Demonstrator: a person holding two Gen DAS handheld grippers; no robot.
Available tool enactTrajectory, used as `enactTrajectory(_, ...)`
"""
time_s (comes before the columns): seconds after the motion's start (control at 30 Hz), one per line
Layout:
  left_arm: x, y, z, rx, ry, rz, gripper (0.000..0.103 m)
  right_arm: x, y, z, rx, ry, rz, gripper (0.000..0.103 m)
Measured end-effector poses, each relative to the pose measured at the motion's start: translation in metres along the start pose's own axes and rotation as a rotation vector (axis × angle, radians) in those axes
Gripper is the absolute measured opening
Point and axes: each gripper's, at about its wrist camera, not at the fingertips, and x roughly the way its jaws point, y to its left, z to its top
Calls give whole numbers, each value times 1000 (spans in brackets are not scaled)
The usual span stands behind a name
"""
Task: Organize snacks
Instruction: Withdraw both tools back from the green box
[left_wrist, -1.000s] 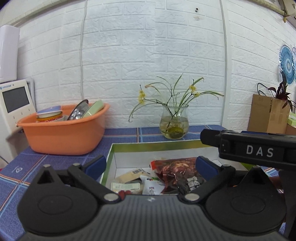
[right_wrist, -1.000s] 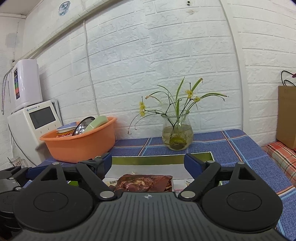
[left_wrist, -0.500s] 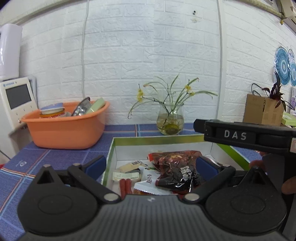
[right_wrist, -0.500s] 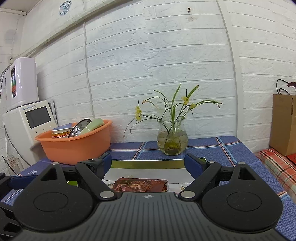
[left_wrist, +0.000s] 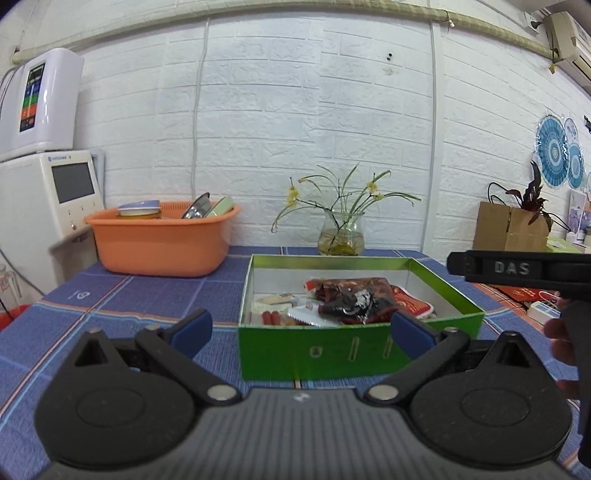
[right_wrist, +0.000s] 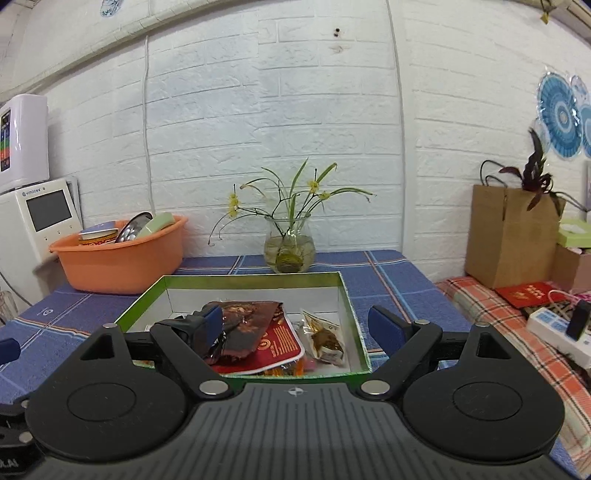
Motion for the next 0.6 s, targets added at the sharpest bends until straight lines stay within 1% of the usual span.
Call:
enactTrajectory(0.1,-17,-7,-5,25,23,-5,103,-35,0,-9,47,-33,17,103)
enactTrajectory(0.13,-23,-9,-6,33,27,-6,103,-44,-1,-12,71,-35,31,103)
enactTrajectory(0.2,-34,-11,-10,40,17,-9,103,-58,-1,-17,101,-31,30,103)
enactTrajectory(0.3,-50,-13,-17,42,-11,-6,103,-73,0,-26,98,-11,18,103)
enactTrajectory(0.4,-61,-15,-22,47,-26,-6,103,-85,3,-33,82,3,25,103)
enactTrajectory(0.5,-65,-18,-22,40,-24,13,103,-92,9,-36,67,6,38,103)
enactTrajectory(0.6,-69,-20,-21,34,-26,71,103,-100,12,-38,53,-7,38,103)
